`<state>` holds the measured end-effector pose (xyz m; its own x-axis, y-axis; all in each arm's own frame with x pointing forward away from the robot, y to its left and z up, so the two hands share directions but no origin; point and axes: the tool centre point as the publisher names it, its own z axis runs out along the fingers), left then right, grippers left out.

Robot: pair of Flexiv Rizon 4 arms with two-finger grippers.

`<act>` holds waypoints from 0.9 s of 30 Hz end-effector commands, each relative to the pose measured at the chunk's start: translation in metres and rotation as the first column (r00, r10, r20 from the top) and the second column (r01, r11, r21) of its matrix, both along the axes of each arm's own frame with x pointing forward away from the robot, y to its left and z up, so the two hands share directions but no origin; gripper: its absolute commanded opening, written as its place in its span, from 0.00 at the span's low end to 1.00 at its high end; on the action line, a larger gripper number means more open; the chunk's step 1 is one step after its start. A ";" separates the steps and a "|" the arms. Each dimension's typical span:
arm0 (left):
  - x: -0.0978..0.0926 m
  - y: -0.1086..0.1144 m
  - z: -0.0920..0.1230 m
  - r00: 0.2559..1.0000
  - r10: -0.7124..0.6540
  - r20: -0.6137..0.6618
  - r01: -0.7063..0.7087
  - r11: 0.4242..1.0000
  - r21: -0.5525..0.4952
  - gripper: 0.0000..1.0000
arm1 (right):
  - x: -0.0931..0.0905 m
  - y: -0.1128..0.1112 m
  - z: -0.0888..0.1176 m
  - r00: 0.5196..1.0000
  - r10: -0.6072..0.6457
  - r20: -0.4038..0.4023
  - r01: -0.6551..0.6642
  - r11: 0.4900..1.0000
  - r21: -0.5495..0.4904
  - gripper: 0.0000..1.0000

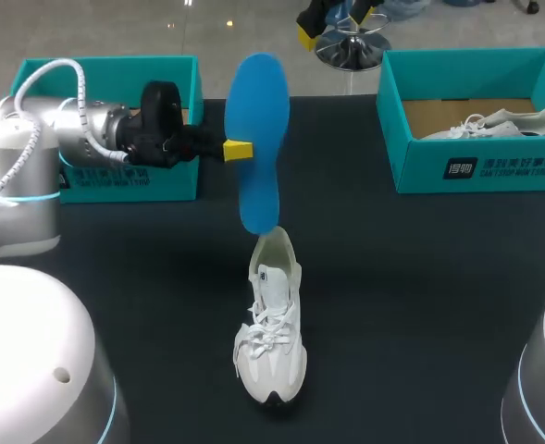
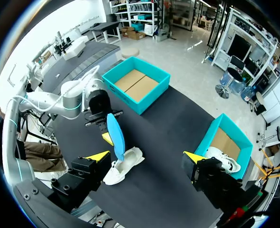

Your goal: Take the shoe out of the shoebox, open the shoe tongue, remove and reinsert the insole, then place the shoe into the shoebox

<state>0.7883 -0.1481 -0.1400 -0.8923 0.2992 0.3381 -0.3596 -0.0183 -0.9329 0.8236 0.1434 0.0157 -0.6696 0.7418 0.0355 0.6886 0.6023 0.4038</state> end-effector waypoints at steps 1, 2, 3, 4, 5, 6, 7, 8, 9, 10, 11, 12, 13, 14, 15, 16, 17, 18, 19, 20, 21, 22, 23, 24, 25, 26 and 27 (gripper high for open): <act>0.009 0.000 -0.007 0.991 -0.098 -0.090 0.094 0.994 -0.052 0.00 | 0.001 0.001 0.000 1.000 -0.002 -0.001 0.002 1.000 -0.001 1.00; 0.009 0.000 -0.007 0.991 -0.098 -0.090 0.094 0.994 -0.052 0.00 | 0.001 0.001 0.000 1.000 -0.002 -0.001 0.002 1.000 -0.001 1.00; 0.009 0.000 -0.007 0.991 -0.098 -0.090 0.094 0.994 -0.052 0.00 | 0.001 0.001 0.000 1.000 -0.002 -0.001 0.002 1.000 -0.001 1.00; 0.009 0.000 -0.007 0.991 -0.098 -0.090 0.094 0.994 -0.052 0.00 | 0.001 0.001 0.000 1.000 -0.002 -0.001 0.002 1.000 -0.001 1.00; 0.009 0.000 -0.007 0.991 -0.098 -0.090 0.094 0.994 -0.052 0.00 | 0.001 0.001 0.000 1.000 -0.002 -0.001 0.002 1.000 -0.001 1.00; 0.009 0.000 -0.007 0.991 -0.098 -0.090 0.094 0.994 -0.052 0.00 | 0.001 0.001 0.000 1.000 -0.002 -0.001 0.002 1.000 -0.001 1.00; 0.009 0.000 -0.007 0.991 -0.098 -0.090 0.094 0.994 -0.052 0.00 | 0.001 0.001 0.000 1.000 -0.002 -0.001 0.002 1.000 -0.001 1.00; 0.009 0.000 -0.007 0.991 -0.098 -0.090 0.094 0.994 -0.052 0.00 | 0.001 0.001 0.000 1.000 -0.002 -0.001 0.002 1.000 -0.001 1.00; 0.009 0.000 -0.007 0.991 -0.098 -0.090 0.094 0.994 -0.052 0.00 | 0.001 0.001 0.000 1.000 -0.002 -0.001 0.002 1.000 -0.001 1.00; 0.009 0.000 -0.007 0.991 -0.098 -0.090 0.094 0.994 -0.052 0.00 | 0.001 0.001 0.000 1.000 -0.002 -0.001 0.002 1.000 -0.001 1.00; 0.009 0.000 -0.007 0.991 -0.098 -0.090 0.094 0.994 -0.052 0.00 | 0.001 0.001 0.000 1.000 -0.002 -0.001 0.002 1.000 -0.001 1.00; 0.009 0.000 -0.007 0.991 -0.098 -0.090 0.094 0.994 -0.052 0.00 | 0.001 0.001 0.000 1.000 -0.002 -0.001 0.002 1.000 -0.001 1.00; 0.013 -0.001 -0.006 0.987 -0.049 -0.156 0.049 0.999 -0.010 0.00 | 0.001 0.001 0.000 1.000 -0.002 -0.001 0.002 1.000 -0.001 1.00; 0.014 -0.001 -0.006 0.974 -0.027 -0.225 0.035 0.999 0.032 0.00 | 0.001 0.001 0.000 1.000 -0.002 -0.001 0.002 1.000 -0.001 1.00; 0.014 -0.001 -0.007 0.972 -0.013 -0.236 0.015 1.000 0.008 0.00 | 0.001 0.001 0.000 1.000 -0.002 -0.001 0.002 1.000 -0.001 1.00; 0.014 -0.001 -0.005 0.952 0.047 -0.302 -0.031 0.998 0.059 0.00 | 0.001 0.001 0.000 1.000 -0.002 -0.001 0.002 1.000 -0.001 1.00; 0.017 -0.002 -0.006 0.939 0.077 -0.334 -0.048 0.994 0.094 0.00 | 0.001 0.001 0.000 1.000 -0.002 -0.001 0.002 1.000 -0.001 1.00; 0.017 -0.002 -0.007 0.939 0.076 -0.335 -0.060 0.996 0.060 0.00 | 0.001 0.001 0.000 1.000 -0.002 -0.001 0.002 1.000 -0.001 1.00; 0.019 0.000 -0.006 0.914 0.127 -0.384 -0.099 0.991 0.093 0.00 | 0.001 0.001 0.000 1.000 -0.002 -0.001 0.002 1.000 -0.001 1.00; 0.023 -0.001 -0.007 0.880 0.175 -0.441 -0.119 0.981 0.153 0.00 | 0.001 0.001 0.000 1.000 -0.002 -0.001 0.002 1.000 -0.001 1.00; 0.024 0.000 -0.008 0.886 0.138 -0.442 -0.101 0.989 0.107 0.00 | 0.001 0.001 0.000 1.000 -0.002 -0.001 0.002 1.000 -0.001 1.00; 0.024 0.002 -0.007 0.875 0.173 -0.452 -0.134 0.984 0.117 0.00 | 0.001 0.001 0.000 1.000 -0.002 -0.001 0.002 1.000 -0.001 1.00; 0.028 0.001 -0.009 0.824 0.242 -0.512 -0.160 0.967 0.199 0.00 | 0.001 0.001 0.000 1.000 -0.002 -0.001 0.002 1.000 -0.001 1.00; 0.030 0.001 -0.010 0.799 0.236 -0.553 -0.133 0.966 0.221 0.00 | 0.001 0.001 0.000 1.000 -0.002 -0.001 0.002 1.000 -0.001 1.00; 0.029 0.001 -0.010 0.794 0.232 -0.562 -0.135 0.968 0.209 0.00 | 0.001 0.001 0.000 1.000 -0.002 -0.001 0.002 1.000 -0.001 1.00; 0.031 0.000 -0.011 0.759 0.285 -0.586 -0.149 0.951 0.269 0.00 | 0.001 0.001 0.000 1.000 -0.002 -0.001 0.002 1.000 -0.001 1.00; 0.033 0.000 -0.013 0.737 0.285 -0.613 -0.117 0.947 0.300 0.00 | 0.001 0.001 0.000 1.000 -0.002 -0.001 0.002 1.000 -0.001 1.00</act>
<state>0.8287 -0.1475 -0.1562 -0.6565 0.2180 0.7221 -0.7395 0.0024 -0.6731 0.8235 0.1431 0.0156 -0.6697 0.7418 0.0357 0.6884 0.6020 0.4045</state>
